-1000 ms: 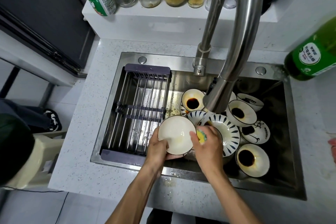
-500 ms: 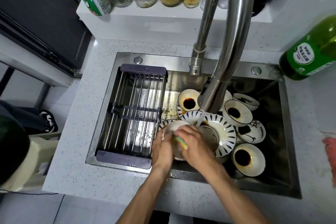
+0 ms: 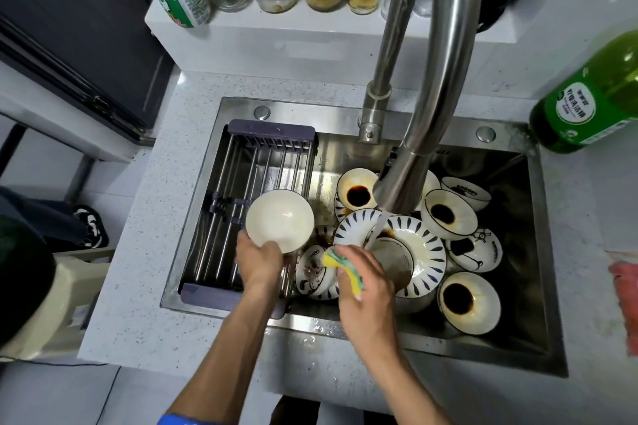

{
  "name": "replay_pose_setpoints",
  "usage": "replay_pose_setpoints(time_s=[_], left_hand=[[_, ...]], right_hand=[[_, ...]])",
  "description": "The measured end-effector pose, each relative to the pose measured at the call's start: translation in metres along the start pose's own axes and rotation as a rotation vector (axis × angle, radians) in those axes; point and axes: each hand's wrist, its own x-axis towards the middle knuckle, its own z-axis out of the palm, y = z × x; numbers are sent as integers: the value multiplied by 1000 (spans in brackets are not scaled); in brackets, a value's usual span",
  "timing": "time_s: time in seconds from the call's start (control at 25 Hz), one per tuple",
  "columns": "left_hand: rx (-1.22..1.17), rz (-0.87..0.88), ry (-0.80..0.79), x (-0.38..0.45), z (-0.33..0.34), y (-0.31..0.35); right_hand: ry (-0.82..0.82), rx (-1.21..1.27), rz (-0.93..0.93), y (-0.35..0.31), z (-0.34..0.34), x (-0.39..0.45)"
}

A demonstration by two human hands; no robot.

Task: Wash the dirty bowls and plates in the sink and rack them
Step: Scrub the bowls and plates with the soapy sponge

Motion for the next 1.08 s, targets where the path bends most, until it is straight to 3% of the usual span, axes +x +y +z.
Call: replay_pose_setpoints(time_s=[0.16,0.24,0.44,0.52,0.64,0.68,0.8,1.08], left_hand=[[-3,-111,65,31,-2,-7],[36,-132,84,34,-4,-8],[291,155,135,-19,-18,-3],[299,177,-62,-46,6,-13],[489,114,-514,-53,71,-52],[519,56,-562,-46,90,-64],[462,-141,-538,-23,136,-96],[295,-316,-427,2,154,-116]], right_hand=[[-36,68,483,27,-8,-5],[-23,66,595,44,-14,-5],[-16,-23,643,64,-16,3],[2,-34,646,68,-21,6],[61,-87,610,84,-30,9],[77,-104,607,89,-33,10],[99,-129,600,101,-47,9],[78,-89,594,108,-58,1]])
